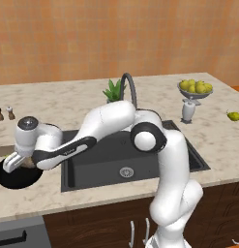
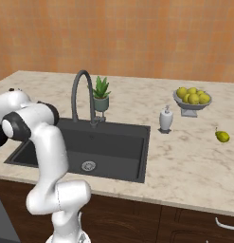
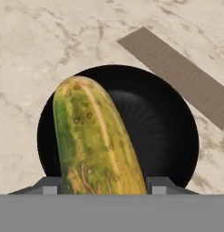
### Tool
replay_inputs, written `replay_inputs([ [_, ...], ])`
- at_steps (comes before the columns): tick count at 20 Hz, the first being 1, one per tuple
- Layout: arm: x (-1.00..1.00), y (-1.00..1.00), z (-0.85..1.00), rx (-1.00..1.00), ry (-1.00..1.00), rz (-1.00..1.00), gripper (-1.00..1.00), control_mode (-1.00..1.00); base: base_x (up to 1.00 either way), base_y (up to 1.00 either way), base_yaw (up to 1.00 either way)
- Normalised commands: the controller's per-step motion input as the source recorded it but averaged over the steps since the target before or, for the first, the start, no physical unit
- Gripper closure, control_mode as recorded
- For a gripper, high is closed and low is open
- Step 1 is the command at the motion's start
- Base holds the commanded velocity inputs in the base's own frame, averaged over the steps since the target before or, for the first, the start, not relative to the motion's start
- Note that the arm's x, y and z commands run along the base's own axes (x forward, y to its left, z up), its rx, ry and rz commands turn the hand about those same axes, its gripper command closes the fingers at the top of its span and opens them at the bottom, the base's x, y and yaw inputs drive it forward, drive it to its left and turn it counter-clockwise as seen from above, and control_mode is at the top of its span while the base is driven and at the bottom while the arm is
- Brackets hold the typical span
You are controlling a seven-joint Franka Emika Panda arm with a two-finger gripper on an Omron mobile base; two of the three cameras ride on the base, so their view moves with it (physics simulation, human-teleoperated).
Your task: Pick the cucumber from the sink and place it in the bowl. Then pick the bowl and place it in the microwave. Then close the microwave door and press the start button.
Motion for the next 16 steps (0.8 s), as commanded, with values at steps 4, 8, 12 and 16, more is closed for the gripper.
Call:
replay_inputs([
  [4,0.34,0.36,-0.29,-0.08,0.08,-0.01,1.0,-1.0,0.0,0.0,0.0],
  [8,0.27,0.29,-0.24,-0.06,0.09,-0.03,1.0,-1.0,0.0,0.0,0.0],
  [12,0.21,0.14,-0.26,-0.08,0.16,-0.04,1.0,-1.0,0.0,0.0,0.0],
  [16,0.08,0.0,-0.37,-0.07,0.2,-0.01,1.0,-1.0,0.0,0.0,0.0],
])
